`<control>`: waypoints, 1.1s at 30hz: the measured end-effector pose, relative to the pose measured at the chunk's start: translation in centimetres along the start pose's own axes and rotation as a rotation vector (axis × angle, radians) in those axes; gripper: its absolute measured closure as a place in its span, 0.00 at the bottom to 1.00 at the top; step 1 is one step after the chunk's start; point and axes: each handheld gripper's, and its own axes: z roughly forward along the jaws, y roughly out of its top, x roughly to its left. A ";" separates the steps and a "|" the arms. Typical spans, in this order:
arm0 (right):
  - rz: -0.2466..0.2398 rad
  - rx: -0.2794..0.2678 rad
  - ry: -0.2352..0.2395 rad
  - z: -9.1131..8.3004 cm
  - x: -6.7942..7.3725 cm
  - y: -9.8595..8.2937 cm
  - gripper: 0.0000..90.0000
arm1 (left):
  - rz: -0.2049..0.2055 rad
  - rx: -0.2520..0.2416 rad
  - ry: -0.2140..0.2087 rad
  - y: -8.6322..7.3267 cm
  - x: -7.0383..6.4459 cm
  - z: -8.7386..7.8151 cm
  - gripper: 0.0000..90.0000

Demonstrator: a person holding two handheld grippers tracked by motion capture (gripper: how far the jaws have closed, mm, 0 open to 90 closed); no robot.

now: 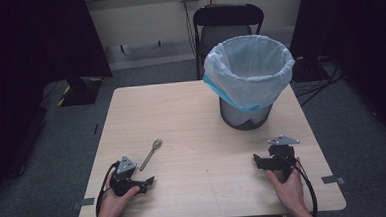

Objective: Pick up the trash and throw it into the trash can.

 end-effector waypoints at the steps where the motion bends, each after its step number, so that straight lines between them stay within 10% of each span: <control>1: -0.002 0.001 0.000 0.0 0.0 0.0 0.14 | -0.002 -0.001 0.001 0.0 0.0 0.0 0.11; 19: 0.017 0.003 -0.020 -0.1 0.2 -0.1 0.14 | -0.075 0.003 -0.013 0.9 0.4 -1.0 0.21; 27: 0.017 0.002 -0.020 -0.1 0.2 -0.1 0.14 | -0.062 -0.062 -0.008 6.0 1.8 -0.7 0.37; 33: 0.017 0.002 -0.020 -0.1 0.2 -0.1 0.14 | -0.117 -0.037 -0.037 6.4 3.4 1.6 0.42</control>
